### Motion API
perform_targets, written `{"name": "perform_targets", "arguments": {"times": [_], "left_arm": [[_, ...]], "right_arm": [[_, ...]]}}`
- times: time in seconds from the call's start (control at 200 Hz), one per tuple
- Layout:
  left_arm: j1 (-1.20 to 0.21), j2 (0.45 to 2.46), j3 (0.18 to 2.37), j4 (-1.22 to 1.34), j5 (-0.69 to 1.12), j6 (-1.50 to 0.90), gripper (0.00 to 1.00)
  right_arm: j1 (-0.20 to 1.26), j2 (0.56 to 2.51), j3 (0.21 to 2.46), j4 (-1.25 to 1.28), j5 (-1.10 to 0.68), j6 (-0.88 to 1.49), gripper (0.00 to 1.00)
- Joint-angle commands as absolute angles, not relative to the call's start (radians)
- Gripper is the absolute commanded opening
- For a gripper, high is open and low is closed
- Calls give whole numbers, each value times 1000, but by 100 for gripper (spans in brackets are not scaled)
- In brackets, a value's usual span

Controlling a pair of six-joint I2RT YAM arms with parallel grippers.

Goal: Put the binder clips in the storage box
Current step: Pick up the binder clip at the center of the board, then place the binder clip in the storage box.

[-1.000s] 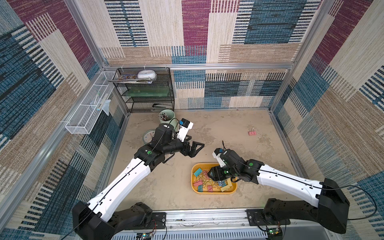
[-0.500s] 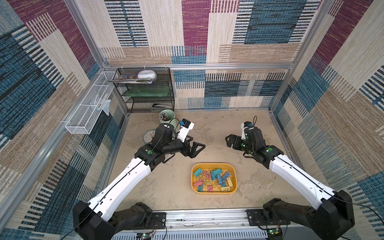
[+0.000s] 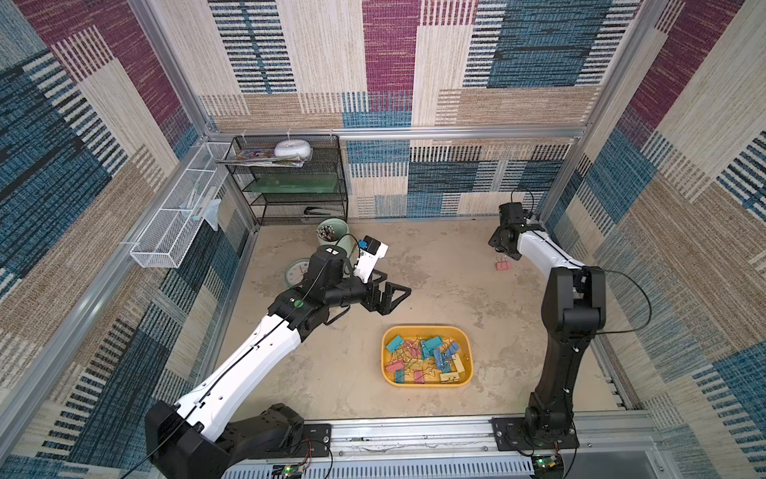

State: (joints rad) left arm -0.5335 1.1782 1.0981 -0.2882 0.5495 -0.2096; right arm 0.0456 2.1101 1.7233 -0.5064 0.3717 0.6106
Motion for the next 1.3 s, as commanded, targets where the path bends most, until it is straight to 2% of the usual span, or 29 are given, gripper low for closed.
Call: {"name": "perform_targets", "arguments": {"times": [0.0, 0.17, 0.311, 0.441, 0.606, 0.786, 0.932, 1.057, 1.172, 1.297], "left_arm": [[-534, 1180, 1103, -265, 565, -212, 99], [-534, 1187, 1105, -266, 569, -218, 99], [-534, 1187, 1104, -265, 566, -216, 100], [-534, 1186, 1106, -268, 565, -216, 99], [-534, 1185, 1106, -270, 562, -215, 99], [-533, 1184, 1112, -272, 571, -216, 99], [-537, 1199, 1116, -274, 505, -256, 100], [-563, 1241, 1181, -336, 390, -437, 87], [-612, 1284, 1206, -337, 354, -584, 79], [-682, 1319, 1243, -373, 272, -661, 71]], "right_arm": [[44, 2183, 1795, -612, 476, 586, 59], [43, 2255, 1854, -634, 454, 587, 46], [44, 2240, 1812, -606, 430, 601, 30], [44, 2218, 1767, -572, 400, 600, 23], [44, 2179, 1731, -571, 368, 593, 0], [47, 2016, 1598, -529, 245, 566, 0], [114, 1735, 1371, -427, 144, 532, 0], [236, 1441, 1154, -330, 73, 483, 0], [421, 1186, 988, -273, 185, 460, 0], [594, 1013, 907, -298, 316, 468, 0]]}}
